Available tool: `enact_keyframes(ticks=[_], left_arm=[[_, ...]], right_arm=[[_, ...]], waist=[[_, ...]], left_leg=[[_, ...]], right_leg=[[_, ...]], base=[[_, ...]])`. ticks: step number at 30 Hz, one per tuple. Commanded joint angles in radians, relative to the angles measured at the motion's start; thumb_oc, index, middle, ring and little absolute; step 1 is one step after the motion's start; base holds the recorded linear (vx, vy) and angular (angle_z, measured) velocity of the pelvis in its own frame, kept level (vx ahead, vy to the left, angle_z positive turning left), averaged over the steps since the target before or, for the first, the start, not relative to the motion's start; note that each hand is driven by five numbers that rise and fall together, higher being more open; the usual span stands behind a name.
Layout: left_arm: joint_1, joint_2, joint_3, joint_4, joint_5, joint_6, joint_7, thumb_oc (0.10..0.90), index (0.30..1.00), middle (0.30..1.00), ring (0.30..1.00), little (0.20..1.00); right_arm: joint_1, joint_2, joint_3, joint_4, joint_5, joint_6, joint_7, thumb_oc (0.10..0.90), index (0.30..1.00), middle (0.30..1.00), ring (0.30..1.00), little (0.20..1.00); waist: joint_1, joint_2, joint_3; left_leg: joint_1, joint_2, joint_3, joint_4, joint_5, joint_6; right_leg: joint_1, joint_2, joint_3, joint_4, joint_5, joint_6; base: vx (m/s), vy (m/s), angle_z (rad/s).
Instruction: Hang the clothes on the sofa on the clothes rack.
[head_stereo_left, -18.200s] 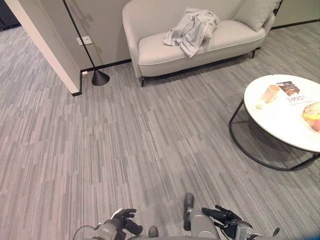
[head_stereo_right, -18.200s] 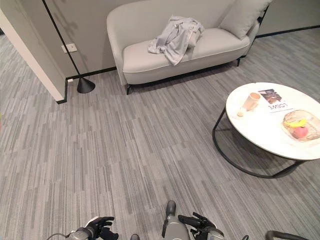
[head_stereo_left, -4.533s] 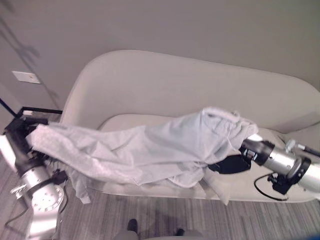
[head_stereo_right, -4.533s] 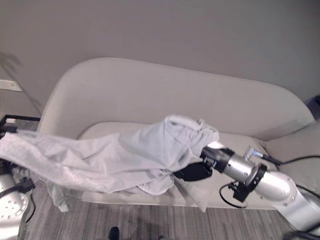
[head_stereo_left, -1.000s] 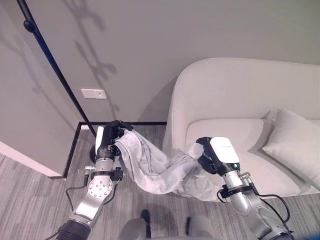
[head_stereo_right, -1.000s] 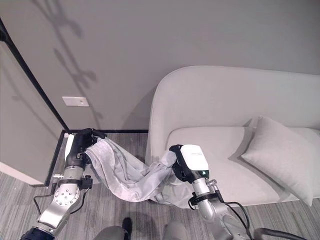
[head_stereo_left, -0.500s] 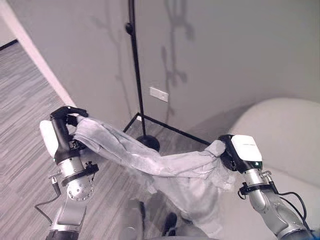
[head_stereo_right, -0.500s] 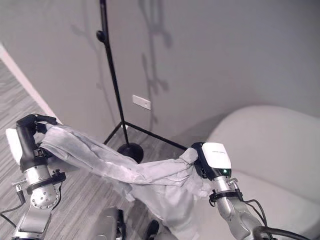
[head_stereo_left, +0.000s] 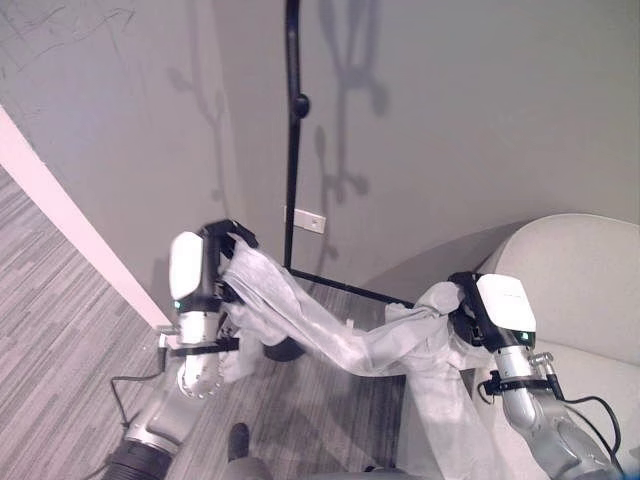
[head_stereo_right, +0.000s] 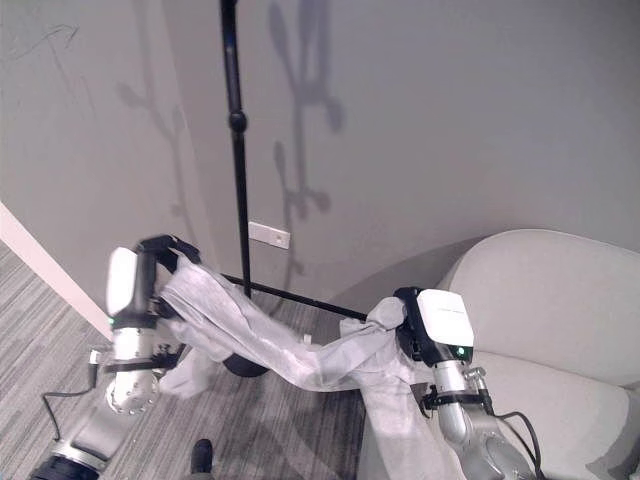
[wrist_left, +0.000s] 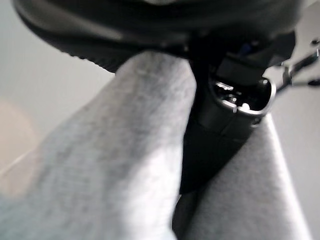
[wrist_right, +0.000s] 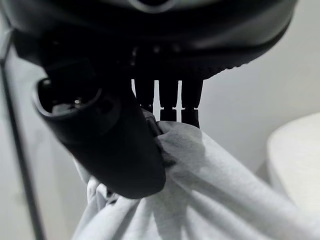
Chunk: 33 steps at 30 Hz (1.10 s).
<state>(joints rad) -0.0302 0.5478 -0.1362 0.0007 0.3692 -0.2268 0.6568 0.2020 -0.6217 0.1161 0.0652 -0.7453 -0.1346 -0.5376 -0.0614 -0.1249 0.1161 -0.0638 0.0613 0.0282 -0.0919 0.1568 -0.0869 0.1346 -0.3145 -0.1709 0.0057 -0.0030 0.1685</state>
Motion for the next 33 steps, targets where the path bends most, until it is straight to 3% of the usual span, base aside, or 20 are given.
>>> enact_keyframes(ticks=[1,3,5,6,7,8,10,12,14,22,25,26,28,29,31,33], left_arm=[[-0.183,0.065,0.130,-0.091,0.144,-0.010,0.201,0.400,0.300,0.300,0.300,0.300],[-0.229,0.092,0.145,-0.087,0.187,0.012,0.240,0.400,0.300,0.300,0.300,0.300],[-0.295,0.174,0.194,-0.066,0.284,0.098,0.267,0.400,0.300,0.300,0.300,0.300],[-0.317,0.187,0.207,-0.057,0.304,0.116,0.264,0.400,0.300,0.300,0.300,0.300],[-0.321,0.186,0.207,-0.057,0.306,0.117,0.263,0.400,0.300,0.300,0.300,0.300],[-0.351,0.254,0.228,-0.035,0.343,0.150,0.262,0.400,0.300,0.300,0.300,0.300],[-0.367,0.282,0.246,-0.013,0.333,0.151,0.261,0.400,0.300,0.300,0.300,0.300],[-0.370,0.309,0.293,0.009,0.311,0.150,0.266,0.400,0.300,0.300,0.300,0.300],[-0.358,0.361,0.304,0.045,0.315,0.159,0.271,0.400,0.300,0.300,0.300,0.300],[-0.345,0.435,0.335,0.102,0.305,0.176,0.246,0.400,0.300,0.300,0.300,0.300],[-0.462,0.519,0.220,0.260,0.274,0.204,0.235,0.400,0.300,0.300,0.300,0.300],[-0.534,0.574,0.120,0.380,0.269,0.223,0.205,0.400,0.300,0.300,0.300,0.300],[-0.586,0.598,0.055,0.456,0.261,0.229,0.194,0.400,0.300,0.300,0.300,0.300],[-0.685,0.622,-0.064,0.566,0.256,0.238,0.159,0.400,0.300,0.300,0.300,0.300],[-0.798,0.649,-0.198,0.686,0.254,0.238,0.134,0.400,0.300,0.300,0.300,0.300],[-0.867,0.655,-0.272,0.760,0.247,0.241,0.126,0.400,0.300,0.300,0.300,0.300]], right_arm=[[-0.149,-0.127,-0.203,-0.084,-0.037,0.065,-0.194,0.400,0.300,0.300,0.300,0.300],[-0.190,-0.173,-0.244,-0.091,-0.057,0.086,-0.209,0.400,0.300,0.300,0.300,0.300],[-0.273,-0.270,-0.316,-0.105,-0.072,0.106,-0.240,0.400,0.300,0.300,0.300,0.300],[-0.295,-0.302,-0.337,-0.113,-0.075,0.108,-0.239,0.400,0.300,0.300,0.300,0.300],[-0.297,-0.304,-0.339,-0.113,-0.074,0.108,-0.238,0.400,0.300,0.300,0.300,0.300],[-0.326,-0.408,-0.388,-0.099,-0.089,0.116,-0.241,0.400,0.300,0.300,0.300,0.300],[-0.356,-0.443,-0.400,-0.076,-0.073,0.122,-0.265,0.400,0.300,0.300,0.300,0.300],[-0.362,-0.489,-0.458,-0.069,-0.073,0.159,-0.275,0.400,0.300,0.300,0.300,0.300],[-0.369,-0.553,-0.476,-0.031,-0.072,0.168,-0.288,0.400,0.300,0.300,0.300,0.300],[-0.317,-0.649,-0.522,0.060,-0.055,0.162,-0.278,0.400,0.300,0.300,0.300,0.300],[-0.404,-0.716,-0.420,0.169,0.000,0.136,-0.270,0.400,0.300,0.300,0.300,0.300],[-0.488,-0.754,-0.326,0.223,0.030,0.118,-0.248,0.400,0.300,0.300,0.300,0.300],[-0.556,-0.762,-0.256,0.258,0.044,0.111,-0.243,0.400,0.300,0.300,0.300,0.300],[-0.661,-0.779,-0.144,0.317,0.064,0.108,-0.224,0.400,0.300,0.300,0.300,0.300],[-0.841,-0.789,0.033,0.378,0.072,0.103,-0.210,0.400,0.300,0.300,0.300,0.300],[-0.955,-0.785,0.147,0.424,0.077,0.101,-0.208,0.400,0.300,0.300,0.300,0.300]], waist=[[0.000,0.048,-0.084],[-0.003,0.055,-0.055],[-0.008,0.082,-0.048],[-0.017,0.080,-0.055],[-0.017,0.083,-0.054],[-0.028,0.076,-0.067],[-0.016,0.072,-0.072],[-0.026,0.058,-0.097],[-0.018,0.055,-0.120],[-0.019,0.039,-0.156],[-0.016,0.038,-0.156],[-0.013,0.041,-0.154],[-0.016,0.040,-0.155],[-0.015,0.042,-0.154],[-0.019,0.040,-0.154],[-0.023,0.041,-0.151]], left_leg=[[0.104,0.049,0.012,0.029,-0.176,0.021],[0.125,0.034,0.040,0.027,-0.176,0.044],[0.171,0.032,0.101,0.010,-0.195,0.062],[0.176,0.025,0.113,0.006,-0.202,0.060],[0.172,0.028,0.113,0.006,-0.197,0.059],[0.171,0.019,0.126,0.011,-0.204,0.051],[0.170,0.020,0.143,0.014,-0.204,0.042],[0.177,0.036,0.169,0.015,-0.202,0.031],[0.184,0.042,0.184,0.016,-0.212,0.029],[0.198,0.081,0.193,0.010,-0.201,0.004],[0.202,0.099,0.205,0.010,-0.191,-0.014],[0.207,0.112,0.213,0.012,-0.194,-0.024],[0.207,0.116,0.216,0.012,-0.190,-0.027],[0.211,0.127,0.223,0.012,-0.184,-0.035],[0.210,0.133,0.228,0.012,-0.177,-0.043],[0.211,0.138,0.230,0.013,-0.173,-0.049]], right_leg=[[-0.100,0.003,0.066,0.154,0.084,0.019],[-0.159,-0.010,0.087,0.236,0.135,0.021],[-0.235,-0.014,-0.003,0.338,0.110,0.003],[-0.244,0.025,-0.029,0.306,0.072,-0.004],[-0.243,0.028,-0.033,0.299,0.076,-0.009],[-0.208,0.112,-0.055,0.191,0.009,-0.013],[-0.177,0.107,-0.100,0.122,0.026,-0.008],[-0.163,0.159,-0.030,0.026,0.049,-0.004],[-0.133,0.163,-0.020,-0.023,0.056,-0.004],[-0.093,0.186,-0.015,-0.089,0.066,-0.008],[-0.090,0.193,-0.020,-0.090,0.061,-0.008],[-0.084,0.197,-0.021,-0.087,0.053,-0.008],[-0.085,0.200,-0.021,-0.087,0.053,-0.009],[-0.084,0.205,-0.021,-0.087,0.050,-0.011],[-0.087,0.210,-0.020,-0.087,0.050,-0.012],[-0.088,0.213,-0.019,-0.086,0.049,-0.013]], base=[[0.05,0.332,-0.21],[-0.01,0.343,-0.33],[0.01,0.326,-0.57],[0.02,0.128,-0.79],[0.10,0.068,-0.77],[0.06,0.023,-0.58],[0.09,-0.020,-0.25],[0.13,-0.106,-0.53],[0.10,-0.013,-0.27],[0.07,-0.050,-0.10],[0.03,-0.071,0.02],[0.01,-0.040,0.07],[0.03,-0.046,0.04],[0.06,-0.060,-0.01],[0.04,-0.064,-0.03],[0.03,-0.040,-0.03]])
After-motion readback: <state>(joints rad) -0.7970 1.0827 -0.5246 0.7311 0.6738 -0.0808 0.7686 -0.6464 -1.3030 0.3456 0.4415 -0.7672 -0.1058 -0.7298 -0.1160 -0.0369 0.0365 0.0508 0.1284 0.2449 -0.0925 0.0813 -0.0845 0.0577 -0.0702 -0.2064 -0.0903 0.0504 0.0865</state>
